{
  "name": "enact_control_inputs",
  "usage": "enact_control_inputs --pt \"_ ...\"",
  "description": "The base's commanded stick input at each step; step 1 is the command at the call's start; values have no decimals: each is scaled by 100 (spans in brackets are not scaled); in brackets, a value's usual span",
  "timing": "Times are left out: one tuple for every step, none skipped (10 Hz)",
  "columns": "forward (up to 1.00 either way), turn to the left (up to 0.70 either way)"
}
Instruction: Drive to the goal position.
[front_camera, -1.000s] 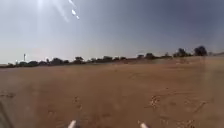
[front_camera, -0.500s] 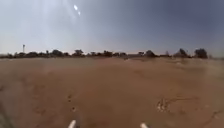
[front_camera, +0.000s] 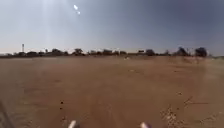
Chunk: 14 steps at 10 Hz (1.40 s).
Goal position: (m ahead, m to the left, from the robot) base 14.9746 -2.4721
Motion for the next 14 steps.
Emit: enact_control_inputs --pt "50 0" --pt "50 0" --pt "50 0" --pt "50 0" --pt "50 0" --pt "50 0" --pt "50 0" --pt "50 0" --pt "50 0" --pt "50 0" --pt "50 0" --pt "50 0" --pt "50 0" --pt "50 0"
